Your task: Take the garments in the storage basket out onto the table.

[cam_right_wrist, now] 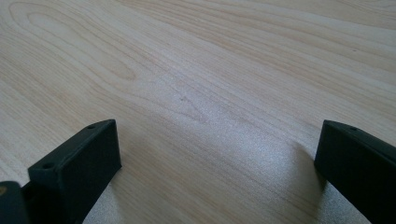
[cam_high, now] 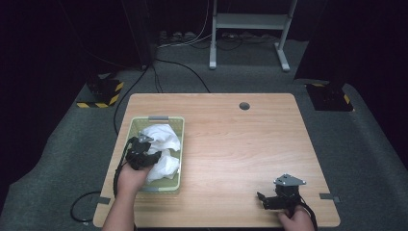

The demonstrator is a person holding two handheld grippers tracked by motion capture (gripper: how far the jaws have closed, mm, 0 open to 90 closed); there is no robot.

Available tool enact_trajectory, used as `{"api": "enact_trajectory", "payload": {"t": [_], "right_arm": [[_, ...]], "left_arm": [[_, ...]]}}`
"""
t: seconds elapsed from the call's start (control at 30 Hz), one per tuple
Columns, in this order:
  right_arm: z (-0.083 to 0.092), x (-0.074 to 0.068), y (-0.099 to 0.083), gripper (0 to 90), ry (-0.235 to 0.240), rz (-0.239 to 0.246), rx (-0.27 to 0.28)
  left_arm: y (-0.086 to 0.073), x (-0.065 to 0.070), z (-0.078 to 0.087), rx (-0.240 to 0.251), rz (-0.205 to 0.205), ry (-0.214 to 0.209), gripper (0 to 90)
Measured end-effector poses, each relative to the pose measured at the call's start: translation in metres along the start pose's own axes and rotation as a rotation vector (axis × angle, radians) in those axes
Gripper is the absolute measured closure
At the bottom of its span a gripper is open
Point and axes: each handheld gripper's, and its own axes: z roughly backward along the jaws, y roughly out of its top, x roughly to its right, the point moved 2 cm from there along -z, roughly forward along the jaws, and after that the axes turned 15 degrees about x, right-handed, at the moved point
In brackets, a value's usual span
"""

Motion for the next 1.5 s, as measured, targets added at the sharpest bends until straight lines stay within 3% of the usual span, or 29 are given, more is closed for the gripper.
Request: {"api": "enact_trajectory", "payload": {"t": [0.07, 0.43, 0.77, 1.13, 1.5], "right_arm": [[0.000, 0.000, 0.000, 0.1, 0.000, 0.000, 0.000], [0.000, 0.000, 0.000, 0.0, 0.002, 0.003, -0.001], [0.000, 0.000, 0.000, 0.0, 0.002, 0.004, -0.001], [0.000, 0.000, 0.000, 0.0, 0.002, 0.003, 0.000], [0.000, 0.000, 0.000, 0.0, 0.002, 0.004, 0.000]], "left_arm": [[0.001, 0.001, 0.003, 0.025, 0.010, -0.006, 59.5], [0.010, 0.009, 0.021, 0.160, -0.030, 0.026, 59.8], [0.019, 0.014, 0.040, 0.286, -0.013, 0.036, 59.8], [0.023, 0.015, 0.051, 0.360, 0.003, 0.052, 59.8], [0.031, 0.023, 0.066, 0.459, -0.012, 0.072, 59.8]]}}
